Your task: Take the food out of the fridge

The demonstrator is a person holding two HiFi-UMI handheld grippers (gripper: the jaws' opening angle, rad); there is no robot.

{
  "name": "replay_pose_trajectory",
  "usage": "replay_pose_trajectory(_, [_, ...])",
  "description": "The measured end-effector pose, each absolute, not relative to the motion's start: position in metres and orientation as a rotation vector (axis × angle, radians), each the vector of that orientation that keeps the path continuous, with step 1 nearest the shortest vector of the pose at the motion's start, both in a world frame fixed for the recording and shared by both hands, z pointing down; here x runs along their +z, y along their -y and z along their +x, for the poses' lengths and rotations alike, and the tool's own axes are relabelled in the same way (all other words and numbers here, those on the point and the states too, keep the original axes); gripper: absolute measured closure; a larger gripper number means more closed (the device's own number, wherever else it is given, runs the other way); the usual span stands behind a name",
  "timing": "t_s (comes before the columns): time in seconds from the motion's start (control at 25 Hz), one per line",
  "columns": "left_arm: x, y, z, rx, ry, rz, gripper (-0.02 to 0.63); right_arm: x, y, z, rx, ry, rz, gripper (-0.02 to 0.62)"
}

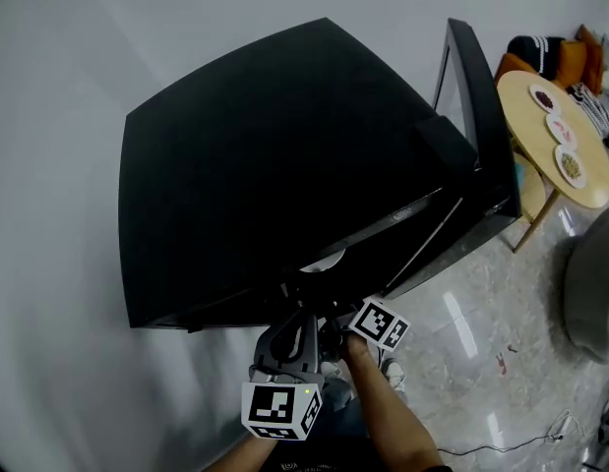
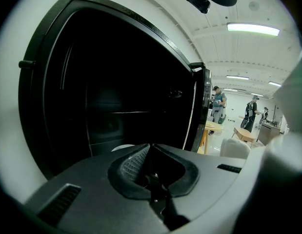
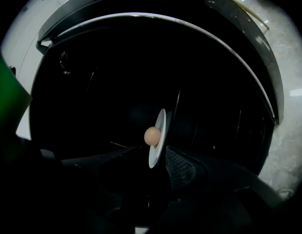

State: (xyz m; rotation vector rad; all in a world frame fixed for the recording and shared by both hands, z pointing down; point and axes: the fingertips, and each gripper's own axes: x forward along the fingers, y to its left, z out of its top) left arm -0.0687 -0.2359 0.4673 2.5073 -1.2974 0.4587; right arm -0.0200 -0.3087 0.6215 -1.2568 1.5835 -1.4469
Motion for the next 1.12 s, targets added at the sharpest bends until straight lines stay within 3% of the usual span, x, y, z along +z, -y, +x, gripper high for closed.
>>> replay_pose_trajectory(0.56, [0.467, 0.247, -0.078, 0.444, 1.291, 2.540, 0.586, 0.647, 0.333, -0.026, -1.534, -1.458, -1.289, 0.453])
replay_pose_trajectory(0.88, [0.470, 0.242, -0.075, 0.460, 1.286, 2.542, 0.586, 0.648, 0.334, -0.026, -1.560, -1.402, -1.246, 0.525])
replay_pose_trajectory(1.12, [0.469, 0.243, -0.076, 0.456, 1.298, 2.537, 0.586, 0.649, 0.329, -0.025, -1.570, -1.375, -1.216, 0.531])
